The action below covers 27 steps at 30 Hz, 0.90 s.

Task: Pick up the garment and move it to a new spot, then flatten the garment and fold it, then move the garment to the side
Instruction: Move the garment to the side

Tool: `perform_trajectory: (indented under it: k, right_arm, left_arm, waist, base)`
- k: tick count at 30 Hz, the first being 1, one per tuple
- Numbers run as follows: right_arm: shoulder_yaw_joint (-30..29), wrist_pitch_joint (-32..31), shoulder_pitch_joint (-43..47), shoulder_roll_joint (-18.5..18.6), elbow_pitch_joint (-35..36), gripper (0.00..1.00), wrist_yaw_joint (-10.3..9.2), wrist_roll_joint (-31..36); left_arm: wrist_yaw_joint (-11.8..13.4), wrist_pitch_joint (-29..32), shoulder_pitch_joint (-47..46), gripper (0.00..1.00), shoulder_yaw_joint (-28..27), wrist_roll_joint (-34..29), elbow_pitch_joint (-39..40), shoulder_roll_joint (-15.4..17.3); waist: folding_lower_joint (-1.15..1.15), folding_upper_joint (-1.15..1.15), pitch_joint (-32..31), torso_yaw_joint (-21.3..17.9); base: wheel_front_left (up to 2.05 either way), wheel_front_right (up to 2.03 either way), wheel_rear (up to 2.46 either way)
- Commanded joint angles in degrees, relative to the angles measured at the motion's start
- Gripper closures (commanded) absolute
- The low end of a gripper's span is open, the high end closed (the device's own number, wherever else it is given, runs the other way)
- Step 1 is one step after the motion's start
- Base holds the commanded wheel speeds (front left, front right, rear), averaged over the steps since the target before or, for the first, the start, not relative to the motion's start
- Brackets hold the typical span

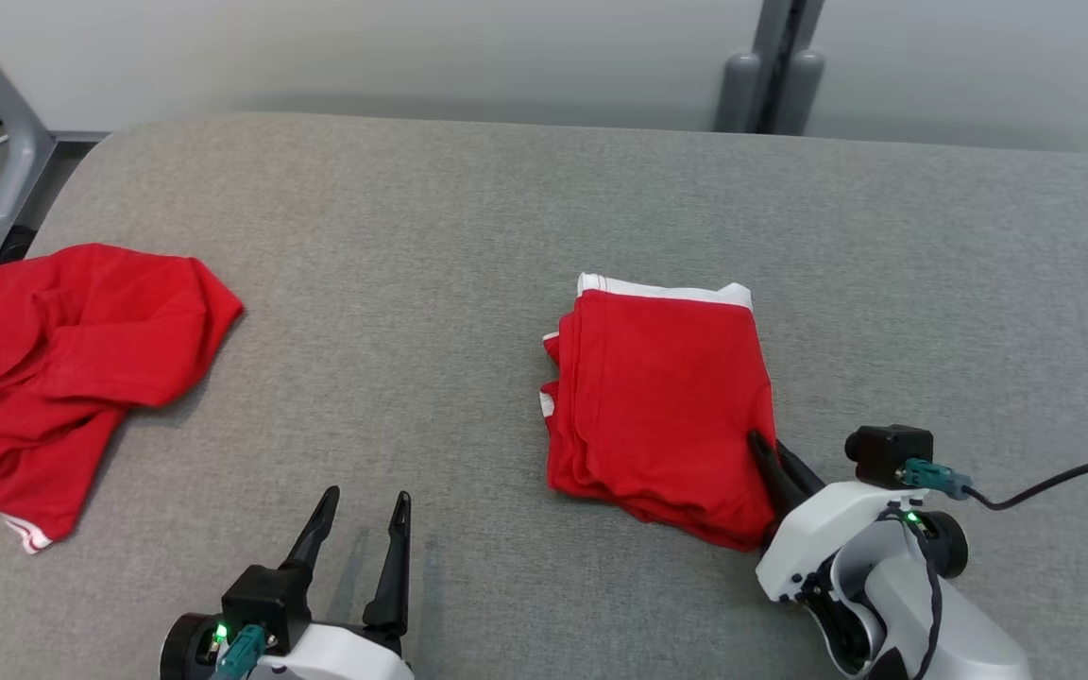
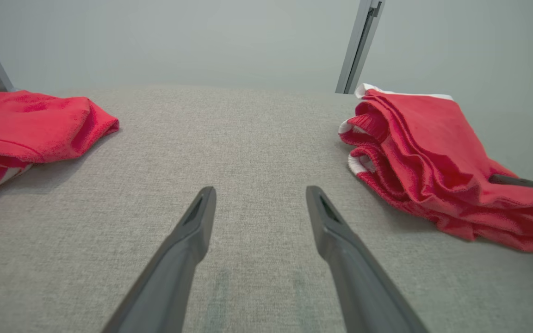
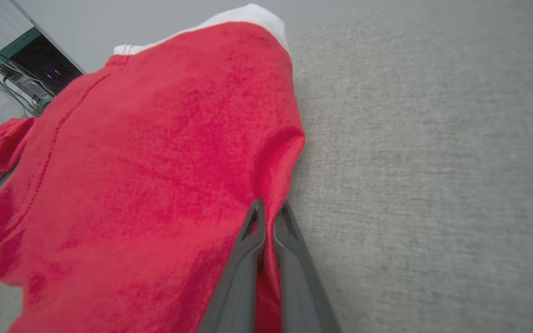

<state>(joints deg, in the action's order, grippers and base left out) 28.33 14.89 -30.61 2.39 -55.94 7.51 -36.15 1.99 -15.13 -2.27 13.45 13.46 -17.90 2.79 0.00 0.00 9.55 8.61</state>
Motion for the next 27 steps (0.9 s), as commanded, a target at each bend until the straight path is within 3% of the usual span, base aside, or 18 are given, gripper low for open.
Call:
perform_trajectory:
  k: [1,12,20,27]
  right_arm:
    - [-0.7,0.3,-0.2,1.0,0.3,1.00,-0.04,0.3]
    - [-4.2,0.4,3.9,0.8,4.5,1.00,-0.03,4.2]
    - [-2.7,0.4,5.5,0.7,6.7,1.00,-0.03,3.9]
    - [-0.9,0.4,5.0,0.7,7.8,1.00,-0.03,3.1]
  left_arm:
    - [-0.3,0.0,-0.5,0.00,-0.3,-0.5,0.3,0.2]
    - [-1.8,0.0,-1.9,0.00,-0.1,-2.3,0.8,0.2]
    - [-2.4,0.0,-3.0,0.00,0.5,-3.6,1.3,0.2]
    - [-3.5,0.0,-4.2,0.00,0.5,-5.0,1.6,0.3]
  waist:
    - [0.00,0.00,-0.7,-2.0]
    - [0.00,0.00,-1.9,-17.5]
    - [0.00,0.00,-0.9,-29.4]
    - [0.00,0.00,0.9,-35.7]
  base:
    - [0.00,0.00,0.00]
    - [0.00,0.00,0.00]
    - [0.00,0.00,0.00]
    - [0.00,0.00,0.00]
